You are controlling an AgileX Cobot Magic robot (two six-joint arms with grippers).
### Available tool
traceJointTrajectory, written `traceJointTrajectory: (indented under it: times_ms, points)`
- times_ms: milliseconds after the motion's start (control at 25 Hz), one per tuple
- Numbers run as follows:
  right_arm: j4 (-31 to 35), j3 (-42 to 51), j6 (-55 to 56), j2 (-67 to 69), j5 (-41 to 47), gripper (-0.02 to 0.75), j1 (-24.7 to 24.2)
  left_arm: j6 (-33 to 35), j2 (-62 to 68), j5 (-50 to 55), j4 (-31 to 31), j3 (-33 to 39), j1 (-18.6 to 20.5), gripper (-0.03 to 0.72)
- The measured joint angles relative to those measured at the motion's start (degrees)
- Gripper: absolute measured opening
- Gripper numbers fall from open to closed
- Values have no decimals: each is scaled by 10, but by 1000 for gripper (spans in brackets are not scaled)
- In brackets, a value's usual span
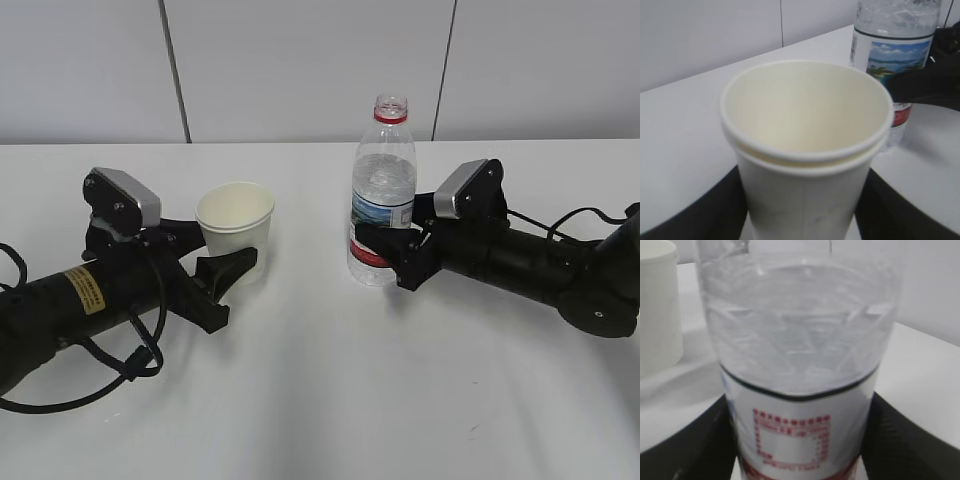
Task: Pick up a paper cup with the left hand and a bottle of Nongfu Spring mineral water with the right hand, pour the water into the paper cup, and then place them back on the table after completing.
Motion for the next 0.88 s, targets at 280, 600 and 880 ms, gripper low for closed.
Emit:
traceJointTrajectory:
  times_ms: [280,600,880]
  points:
    - [0,-1,0,-10,17,477,0,0,0,0,2,0,-1,401]
    - [-25,-31,0,-18,36,414,3,-1,0,0,9,0,-5,401]
    - [-109,-111,0,-18,71,408,4,-21,0,0,12,0,-5,401]
